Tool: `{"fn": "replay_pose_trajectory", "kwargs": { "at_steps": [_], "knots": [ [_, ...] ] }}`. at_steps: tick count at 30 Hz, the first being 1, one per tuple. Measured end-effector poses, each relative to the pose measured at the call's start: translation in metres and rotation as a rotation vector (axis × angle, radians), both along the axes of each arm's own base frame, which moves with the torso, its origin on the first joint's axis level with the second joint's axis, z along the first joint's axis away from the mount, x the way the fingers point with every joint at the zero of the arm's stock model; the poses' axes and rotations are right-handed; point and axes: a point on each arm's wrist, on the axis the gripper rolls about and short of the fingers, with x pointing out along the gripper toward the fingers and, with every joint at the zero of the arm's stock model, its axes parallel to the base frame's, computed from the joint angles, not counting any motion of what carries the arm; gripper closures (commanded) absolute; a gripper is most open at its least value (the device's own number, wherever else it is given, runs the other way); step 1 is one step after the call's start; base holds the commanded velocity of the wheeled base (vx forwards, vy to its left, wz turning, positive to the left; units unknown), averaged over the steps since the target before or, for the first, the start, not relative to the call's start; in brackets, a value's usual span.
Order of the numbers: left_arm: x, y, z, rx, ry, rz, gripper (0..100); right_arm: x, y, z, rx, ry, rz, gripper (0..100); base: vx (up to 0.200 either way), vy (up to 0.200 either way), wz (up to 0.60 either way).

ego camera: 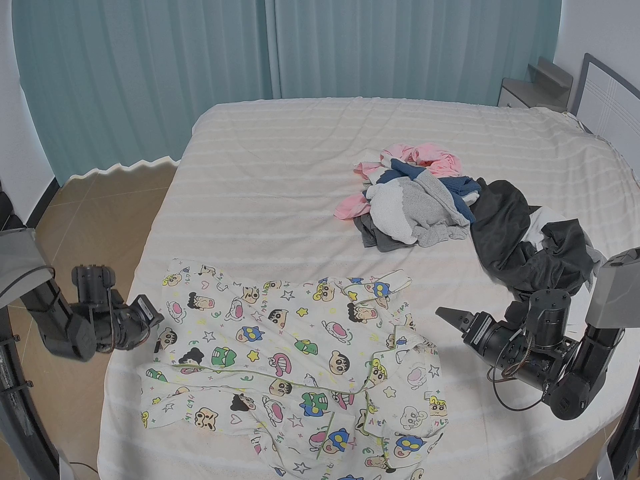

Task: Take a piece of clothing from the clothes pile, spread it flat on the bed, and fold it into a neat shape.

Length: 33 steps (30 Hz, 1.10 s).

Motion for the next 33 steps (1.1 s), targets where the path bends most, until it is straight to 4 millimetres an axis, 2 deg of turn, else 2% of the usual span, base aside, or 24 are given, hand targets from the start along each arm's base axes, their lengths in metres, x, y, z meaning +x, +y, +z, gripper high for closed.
{"fn": "replay_pose_trajectory", "kwargs": {
  "at_steps": [4,9,15,16,27,33],
  "knots": [
    [0.035,0.004,0.020,0.035,-0.011,-0.056,100,0.001,0.002,-0.001,-0.016,-0.004,0.012,0,0.000,0.000,0.00],
    [0.062,0.007,0.036,0.062,-0.020,-0.097,100,0.004,0.006,-0.001,-0.050,-0.027,0.043,0,0.000,0.000,0.00],
    [0.087,0.011,0.037,0.093,-0.044,-0.106,100,0.009,0.021,-0.005,-0.072,-0.051,0.086,0,0.000,0.000,0.00],
    [0.089,0.011,0.036,0.098,-0.043,-0.100,0,0.009,0.022,-0.006,-0.075,-0.051,0.087,0,0.000,0.000,0.00],
    [0.105,0.018,0.027,0.124,-0.049,-0.065,0,0.013,0.023,-0.012,-0.070,-0.045,0.083,0,0.000,0.000,0.00],
    [0.108,0.023,0.015,0.199,-0.020,-0.118,0,0.014,0.022,-0.013,-0.066,-0.050,0.080,0,0.000,0.000,0.00]
  ]
}}
